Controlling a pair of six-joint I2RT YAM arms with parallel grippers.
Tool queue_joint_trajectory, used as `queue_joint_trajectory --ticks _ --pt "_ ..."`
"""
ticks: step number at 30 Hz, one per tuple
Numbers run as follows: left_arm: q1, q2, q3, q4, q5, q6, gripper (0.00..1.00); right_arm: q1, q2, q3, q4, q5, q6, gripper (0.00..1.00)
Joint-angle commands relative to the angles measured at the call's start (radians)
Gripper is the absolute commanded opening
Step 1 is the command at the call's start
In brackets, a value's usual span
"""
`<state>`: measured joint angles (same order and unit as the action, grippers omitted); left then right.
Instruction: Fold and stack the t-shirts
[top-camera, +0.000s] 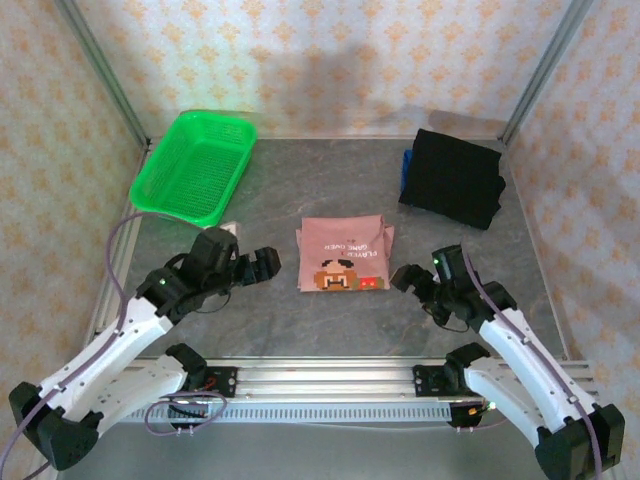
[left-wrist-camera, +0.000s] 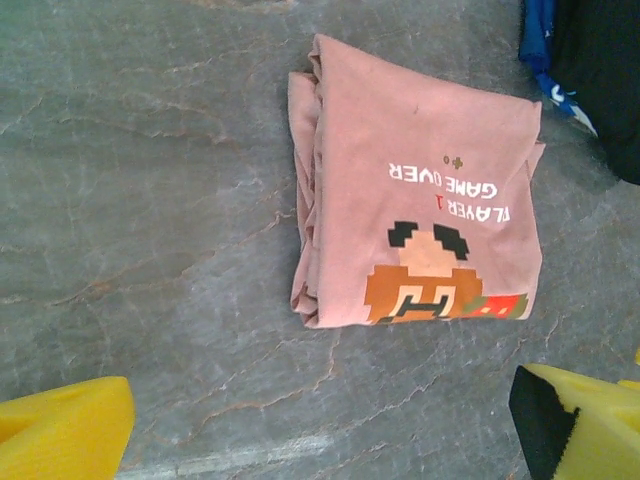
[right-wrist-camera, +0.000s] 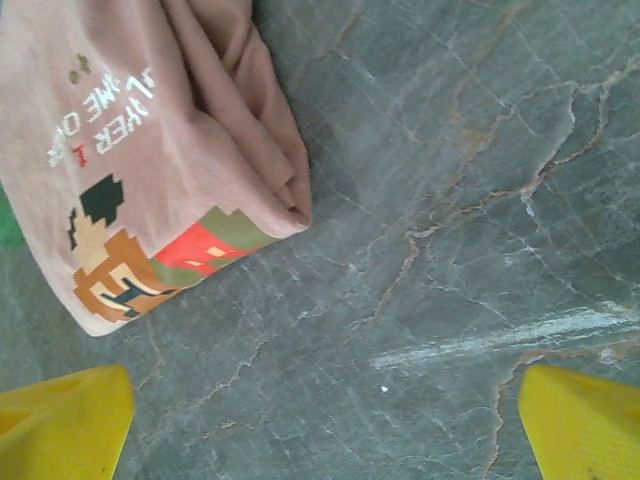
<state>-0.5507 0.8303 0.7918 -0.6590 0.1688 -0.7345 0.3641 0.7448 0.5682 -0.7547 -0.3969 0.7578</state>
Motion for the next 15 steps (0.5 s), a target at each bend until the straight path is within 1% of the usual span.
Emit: queue_joint_trajectory --ticks 1,5,8,15 --pt "-0.010 -0.037 -0.042 -0.030 -0.045 -0.036 0.98 0.009 -0.012 -0.025 0.039 0.001 0.017 0.98" --pt "-0.012 -0.070 -0.077 -0.032 -0.049 -0.045 0.98 0.008 -0.013 -0.052 0.082 -0.019 0.022 0.99" --pt "-0.012 -0.077 -0.100 -0.017 -0.042 -0.049 1.00 0.009 -0.007 -0.066 0.138 -0.026 0.020 0.99" --pt "-0.012 -0.060 -0.120 0.041 -0.016 -0.050 1.00 0.009 0.136 -0.044 0.271 -0.061 -0.004 0.99"
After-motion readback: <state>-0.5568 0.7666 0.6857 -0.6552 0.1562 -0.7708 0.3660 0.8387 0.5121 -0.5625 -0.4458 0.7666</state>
